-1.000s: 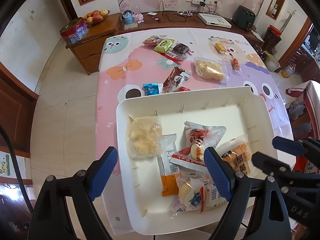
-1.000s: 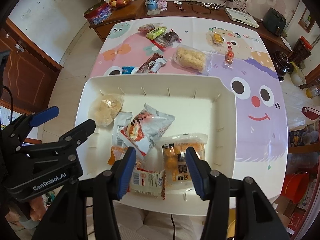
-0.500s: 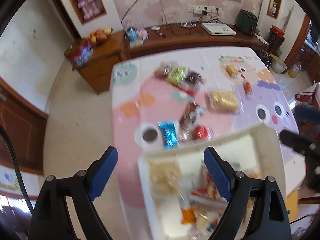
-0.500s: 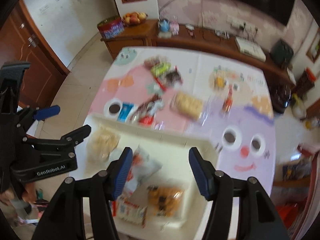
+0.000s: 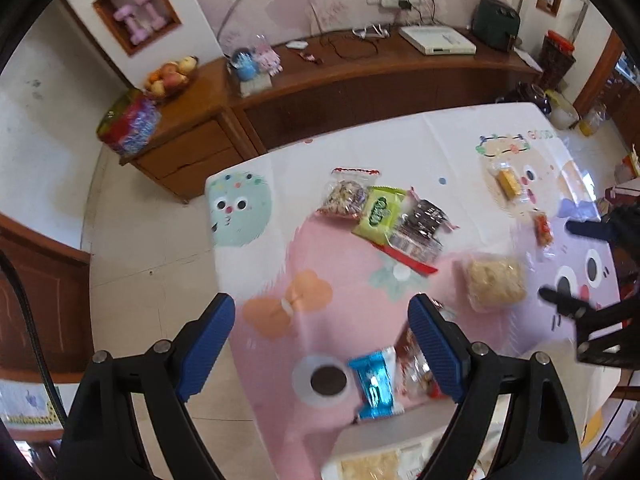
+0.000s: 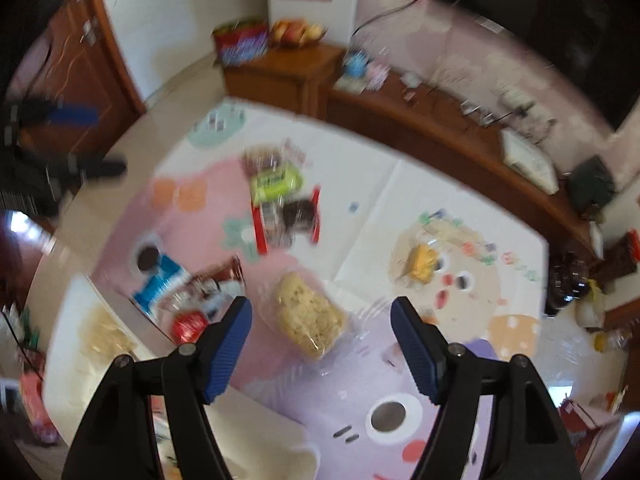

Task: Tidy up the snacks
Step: 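Grasp a clear bag of crisp rice with the right gripper while the left grasps a nut-cake bag, then carry both bags into the tray and open both grippers, then move both open grippers back toward the remaining snacks, then grasp an orange candy stick with the right gripper while the left grasps the green-wrapped cake, then carry the candy stick and green cake into the tray and release them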

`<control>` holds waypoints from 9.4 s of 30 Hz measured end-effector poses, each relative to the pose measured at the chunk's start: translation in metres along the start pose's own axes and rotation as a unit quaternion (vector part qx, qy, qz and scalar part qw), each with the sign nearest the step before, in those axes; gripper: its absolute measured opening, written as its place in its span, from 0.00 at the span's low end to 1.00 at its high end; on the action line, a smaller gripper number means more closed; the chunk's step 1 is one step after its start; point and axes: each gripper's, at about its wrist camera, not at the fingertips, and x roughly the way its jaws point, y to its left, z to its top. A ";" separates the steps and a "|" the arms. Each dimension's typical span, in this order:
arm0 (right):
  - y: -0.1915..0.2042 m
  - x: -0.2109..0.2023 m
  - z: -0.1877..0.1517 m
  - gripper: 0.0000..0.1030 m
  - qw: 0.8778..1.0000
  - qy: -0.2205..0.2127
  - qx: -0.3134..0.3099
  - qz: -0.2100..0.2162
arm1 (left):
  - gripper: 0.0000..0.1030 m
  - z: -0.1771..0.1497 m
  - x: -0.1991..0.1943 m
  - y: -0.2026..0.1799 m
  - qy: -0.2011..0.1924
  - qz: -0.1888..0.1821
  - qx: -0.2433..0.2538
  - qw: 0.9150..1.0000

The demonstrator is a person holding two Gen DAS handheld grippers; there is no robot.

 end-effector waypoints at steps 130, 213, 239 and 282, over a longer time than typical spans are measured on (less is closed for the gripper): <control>0.144 -0.144 -0.171 0.63 0.976 -0.029 0.217 -0.003 | 0.88 -0.255 -0.126 -0.074 -0.053 -0.047 -0.028 0.997; -0.151 0.107 -0.054 0.43 0.933 0.113 0.341 -0.001 | 0.65 0.083 0.181 -0.045 0.125 -0.024 -0.007 0.992; -0.097 0.033 -0.061 0.21 0.955 0.049 0.292 -0.001 | 0.34 0.029 0.074 -0.020 0.038 -0.030 -0.041 0.998; 0.123 -0.101 -0.150 0.21 0.975 0.026 0.213 0.054 | 0.34 -0.245 -0.085 -0.093 -0.009 -0.096 0.012 0.995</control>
